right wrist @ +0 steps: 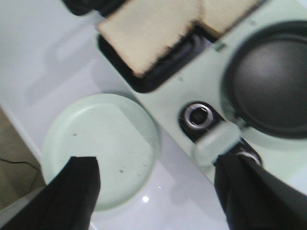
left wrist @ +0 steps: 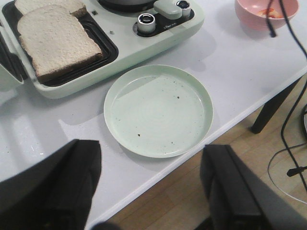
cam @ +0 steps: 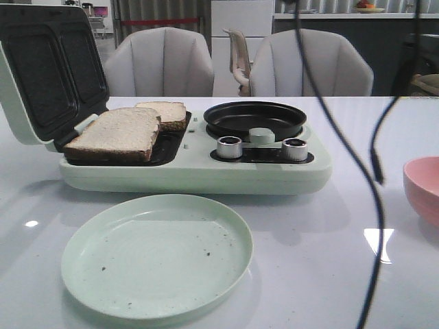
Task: Make breakfast with bread and shrimp
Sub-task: 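Release the bread and withdraw the right gripper, then reach the left gripper to the sandwich maker lid handle, then swing the lid down over the bread with the left gripper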
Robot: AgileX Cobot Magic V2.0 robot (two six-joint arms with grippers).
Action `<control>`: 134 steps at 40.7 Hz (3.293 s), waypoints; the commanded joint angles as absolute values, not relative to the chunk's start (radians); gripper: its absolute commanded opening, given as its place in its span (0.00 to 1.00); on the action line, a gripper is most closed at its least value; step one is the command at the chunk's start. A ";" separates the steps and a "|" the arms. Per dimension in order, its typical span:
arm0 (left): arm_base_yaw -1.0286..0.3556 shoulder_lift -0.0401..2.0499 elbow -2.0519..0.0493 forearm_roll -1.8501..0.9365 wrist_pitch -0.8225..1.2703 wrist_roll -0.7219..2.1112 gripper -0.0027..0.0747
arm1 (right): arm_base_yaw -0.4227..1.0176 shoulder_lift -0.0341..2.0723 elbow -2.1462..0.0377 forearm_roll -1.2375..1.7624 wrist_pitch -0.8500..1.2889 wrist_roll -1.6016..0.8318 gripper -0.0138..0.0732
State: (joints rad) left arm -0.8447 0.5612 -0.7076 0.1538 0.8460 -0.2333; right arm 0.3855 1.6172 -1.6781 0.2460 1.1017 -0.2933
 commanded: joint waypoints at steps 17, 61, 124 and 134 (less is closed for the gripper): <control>-0.853 0.561 -0.735 0.170 0.772 -0.236 0.68 | 0.376 1.078 -1.163 0.047 0.888 0.013 0.85; -0.786 0.944 -0.876 0.491 1.069 -0.389 0.68 | 0.376 0.603 -0.712 0.058 0.766 0.035 0.85; 0.246 1.807 -1.602 -1.019 0.940 0.521 0.16 | 0.376 0.603 -0.712 0.058 0.766 0.035 0.85; 0.196 1.802 -1.629 -1.147 1.061 0.626 0.16 | 0.376 0.603 -0.712 0.058 0.766 0.035 0.85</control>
